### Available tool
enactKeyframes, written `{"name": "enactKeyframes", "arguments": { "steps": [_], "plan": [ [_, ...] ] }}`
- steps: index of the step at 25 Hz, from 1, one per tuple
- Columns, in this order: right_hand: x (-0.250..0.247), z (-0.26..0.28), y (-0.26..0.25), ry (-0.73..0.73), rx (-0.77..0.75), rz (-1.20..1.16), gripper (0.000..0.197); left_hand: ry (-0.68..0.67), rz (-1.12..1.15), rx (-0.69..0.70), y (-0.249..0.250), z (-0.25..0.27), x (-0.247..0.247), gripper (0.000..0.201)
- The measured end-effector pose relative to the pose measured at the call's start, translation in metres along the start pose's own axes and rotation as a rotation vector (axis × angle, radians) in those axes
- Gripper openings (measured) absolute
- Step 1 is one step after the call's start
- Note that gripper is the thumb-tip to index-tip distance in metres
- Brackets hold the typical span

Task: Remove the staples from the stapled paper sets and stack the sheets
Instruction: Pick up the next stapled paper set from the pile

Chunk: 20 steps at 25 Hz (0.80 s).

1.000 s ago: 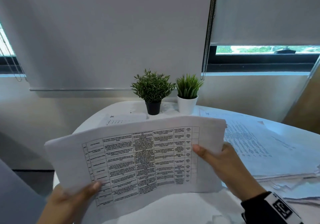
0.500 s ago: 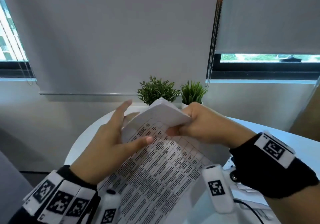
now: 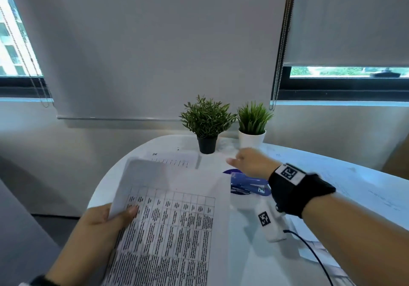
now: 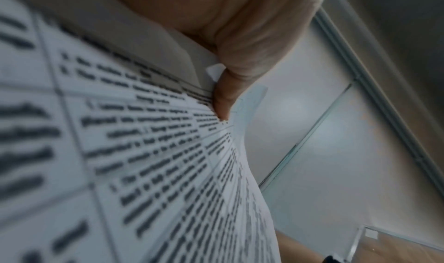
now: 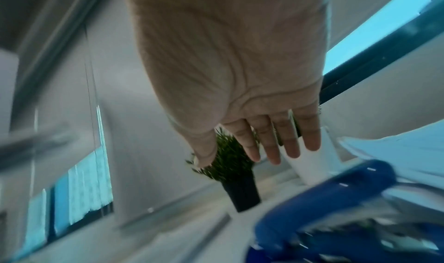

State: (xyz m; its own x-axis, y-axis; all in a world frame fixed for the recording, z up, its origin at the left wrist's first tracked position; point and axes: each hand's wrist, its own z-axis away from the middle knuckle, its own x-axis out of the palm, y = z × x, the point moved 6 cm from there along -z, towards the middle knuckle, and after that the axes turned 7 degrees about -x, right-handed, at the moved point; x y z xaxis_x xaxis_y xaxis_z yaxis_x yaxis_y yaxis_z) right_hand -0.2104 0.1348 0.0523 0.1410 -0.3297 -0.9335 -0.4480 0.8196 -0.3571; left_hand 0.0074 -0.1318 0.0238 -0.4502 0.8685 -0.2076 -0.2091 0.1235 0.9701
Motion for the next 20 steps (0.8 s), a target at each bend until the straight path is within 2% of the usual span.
{"name": "enactKeyframes", "arguments": {
  "steps": [3,6,8,10,12,14,16,18,20],
  "plan": [
    [0.035,-0.013,0.032,-0.099,0.121,0.233,0.05,0.005,0.057,-0.103,-0.016,0.003,-0.004,0.024],
    [0.055,-0.022,0.045,-0.167,0.141,0.356,0.036,-0.027,0.102,-0.14,-0.019,0.009,0.001,0.026],
    [0.062,-0.023,0.052,-0.175,0.151,0.387,0.027,-0.036,0.151,-0.139,-0.02,0.011,0.004,0.026],
    [0.061,-0.021,0.053,-0.111,0.165,0.312,0.027,-0.025,0.169,-0.133,-0.023,0.011,0.004,0.024],
    [0.044,-0.016,0.046,0.091,0.182,0.1,0.032,-0.034,0.175,-0.131,-0.024,0.009,0.007,0.025],
    [0.011,-0.006,0.032,0.434,0.191,-0.282,0.04,-0.014,0.178,-0.117,-0.026,0.007,0.007,0.026],
    [-0.027,0.012,0.004,0.759,0.117,-0.621,0.043,0.012,0.163,-0.114,-0.029,0.004,0.008,0.027],
    [-0.058,0.031,-0.033,0.958,-0.054,-0.888,0.021,-0.03,0.188,-0.127,-0.029,0.003,0.015,0.028],
    [-0.07,0.047,-0.073,1.031,-0.233,-1.127,0.007,-0.08,0.229,-0.129,-0.028,0.002,0.024,0.027]
  ]
}}
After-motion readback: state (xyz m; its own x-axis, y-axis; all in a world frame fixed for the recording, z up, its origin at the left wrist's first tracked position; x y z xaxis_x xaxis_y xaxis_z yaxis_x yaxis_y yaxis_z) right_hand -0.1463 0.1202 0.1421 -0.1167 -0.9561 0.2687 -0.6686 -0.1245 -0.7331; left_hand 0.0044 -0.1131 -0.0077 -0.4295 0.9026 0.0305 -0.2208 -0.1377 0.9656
